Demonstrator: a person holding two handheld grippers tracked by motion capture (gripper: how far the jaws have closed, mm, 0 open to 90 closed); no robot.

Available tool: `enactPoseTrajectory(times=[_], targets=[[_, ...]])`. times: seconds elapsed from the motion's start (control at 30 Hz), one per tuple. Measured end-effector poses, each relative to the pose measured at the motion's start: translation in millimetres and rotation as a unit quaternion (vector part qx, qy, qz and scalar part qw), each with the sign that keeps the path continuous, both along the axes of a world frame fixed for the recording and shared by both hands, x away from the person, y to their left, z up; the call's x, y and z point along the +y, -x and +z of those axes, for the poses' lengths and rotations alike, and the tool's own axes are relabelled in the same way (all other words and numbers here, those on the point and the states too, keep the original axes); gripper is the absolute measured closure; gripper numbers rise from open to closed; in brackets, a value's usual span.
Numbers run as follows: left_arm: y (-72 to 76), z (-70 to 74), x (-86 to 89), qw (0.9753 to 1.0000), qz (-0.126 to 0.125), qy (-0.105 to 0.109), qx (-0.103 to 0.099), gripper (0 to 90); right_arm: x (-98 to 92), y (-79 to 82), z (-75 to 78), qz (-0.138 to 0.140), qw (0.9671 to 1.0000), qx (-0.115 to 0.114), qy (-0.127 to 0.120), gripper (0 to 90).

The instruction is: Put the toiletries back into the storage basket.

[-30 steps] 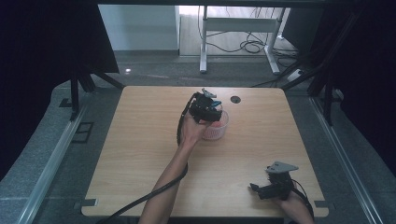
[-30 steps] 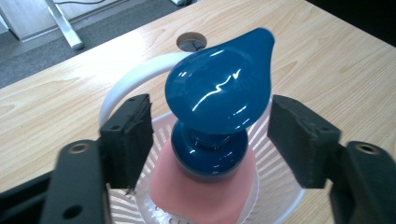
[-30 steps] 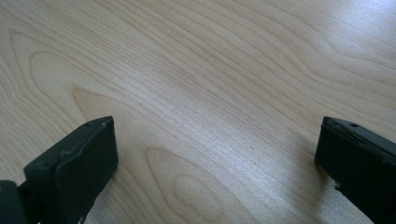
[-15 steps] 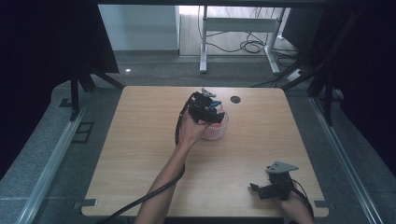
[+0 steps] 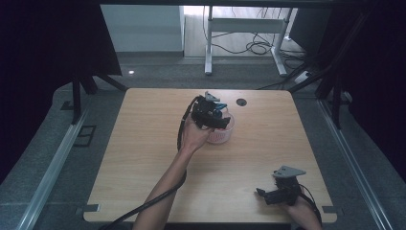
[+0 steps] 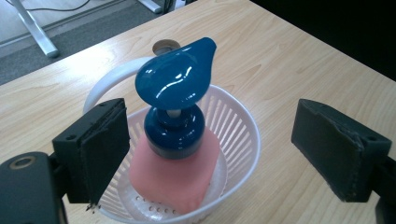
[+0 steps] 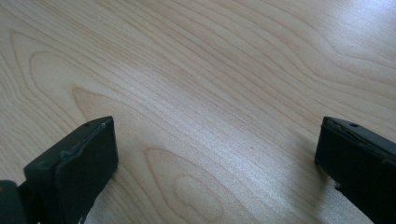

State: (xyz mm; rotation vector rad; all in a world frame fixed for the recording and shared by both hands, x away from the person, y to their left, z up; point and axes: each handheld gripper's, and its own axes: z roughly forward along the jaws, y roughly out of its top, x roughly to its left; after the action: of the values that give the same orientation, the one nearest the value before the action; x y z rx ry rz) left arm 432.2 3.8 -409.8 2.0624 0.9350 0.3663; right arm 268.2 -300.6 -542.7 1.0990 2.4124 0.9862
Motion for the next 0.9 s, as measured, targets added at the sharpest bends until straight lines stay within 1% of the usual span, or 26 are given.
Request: enactPoseTrajectory(times=[0.2,0.47,0.9], targets=[[5.8,0.6,2.5,1.0,-0.008,-0.002,-0.004,11.4,0.0,0.0,0.0,0.0,1.0,0.0,0.0,0.0],[12.8,2.0,8.4,0.9998,-0.009,-0.011,-0.014,11.5,0.0,-0.1,0.0,0.0,1.0,0.0,0.0,0.0],[26.0,4.2,20.1,0.9997,-0.012,-0.014,-0.017,11.4,0.0,0.0,0.0,0.0,1.0,0.0,0.0,0.0]])
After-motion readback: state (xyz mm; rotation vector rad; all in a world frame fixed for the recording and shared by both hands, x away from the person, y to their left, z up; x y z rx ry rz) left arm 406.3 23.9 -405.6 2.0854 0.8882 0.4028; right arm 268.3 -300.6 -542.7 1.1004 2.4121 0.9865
